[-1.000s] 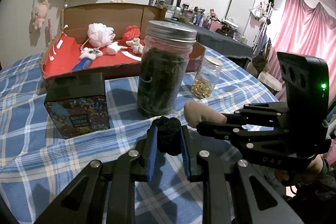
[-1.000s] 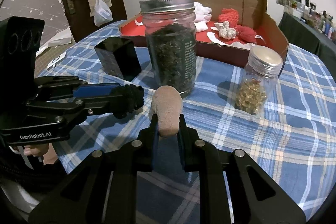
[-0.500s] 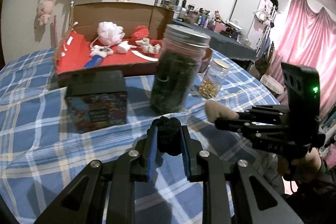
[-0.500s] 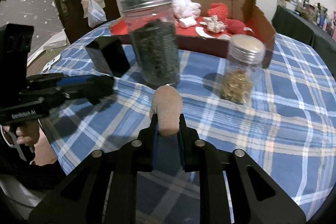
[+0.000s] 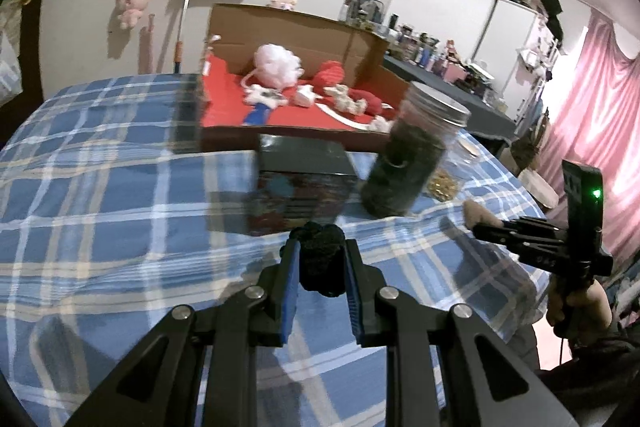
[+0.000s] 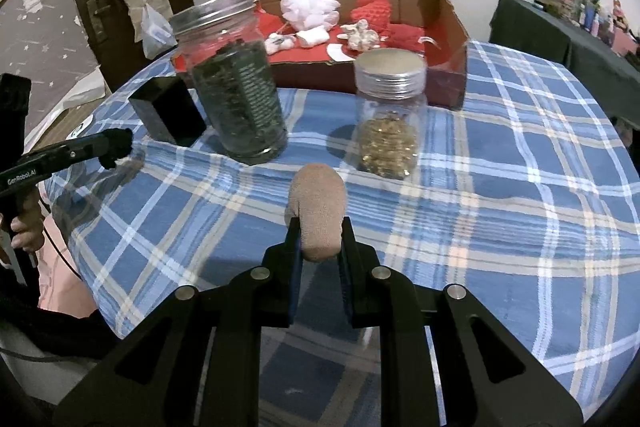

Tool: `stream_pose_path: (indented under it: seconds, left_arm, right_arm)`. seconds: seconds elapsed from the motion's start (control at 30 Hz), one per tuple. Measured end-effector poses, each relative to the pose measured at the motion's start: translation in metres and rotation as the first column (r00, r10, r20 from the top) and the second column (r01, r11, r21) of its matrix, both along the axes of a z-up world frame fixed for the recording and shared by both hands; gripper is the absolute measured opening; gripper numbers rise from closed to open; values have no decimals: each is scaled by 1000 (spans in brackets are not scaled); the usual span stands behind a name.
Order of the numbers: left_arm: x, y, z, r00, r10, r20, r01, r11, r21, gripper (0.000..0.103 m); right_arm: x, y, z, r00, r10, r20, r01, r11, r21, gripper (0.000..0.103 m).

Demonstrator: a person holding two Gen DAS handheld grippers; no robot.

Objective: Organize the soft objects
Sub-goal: 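Lift both items and carry them over the red-lined box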

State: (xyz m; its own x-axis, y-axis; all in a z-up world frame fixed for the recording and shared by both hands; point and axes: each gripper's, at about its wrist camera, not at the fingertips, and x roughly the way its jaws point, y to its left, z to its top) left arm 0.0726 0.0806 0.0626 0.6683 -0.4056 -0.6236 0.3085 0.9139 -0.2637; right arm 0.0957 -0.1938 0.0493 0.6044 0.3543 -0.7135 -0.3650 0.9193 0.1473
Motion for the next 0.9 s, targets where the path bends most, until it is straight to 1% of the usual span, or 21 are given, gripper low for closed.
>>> stream_pose_path:
  seconds: [0.23,0.4,0.53,0.63,0.77,0.9]
  left_arm:
    - [2,28,3,998,67,-3,-67,998,6,23]
    - [9,42,2,995,103,-6,-103,994,27,23]
    - [18,50,2,995,103,-2,-102,994,41,23]
    - [27,53,2,996,86,-2,-85,995,45,23]
    - [39,54,0,998,58,2,-58,996,69,23]
    - [52,56,-1,1000,20,12,-21,997,76,23]
  right_arm:
    - [5,-14,-1,999,-32,-17,32,999,-4,16]
    - [10,-23,0,998,-54,-25,54,998,-14,16]
    - [18,-32,-1,997,-73,-37,72,997,-20,16]
    - [25,-40,-2,995,-88,-45,87,996,-28,16]
    - [37,-50,-1,994,-96,-50,94,995,-29,16]
    - [49,-57,3,995,-96,-34,95,995,-42,16]
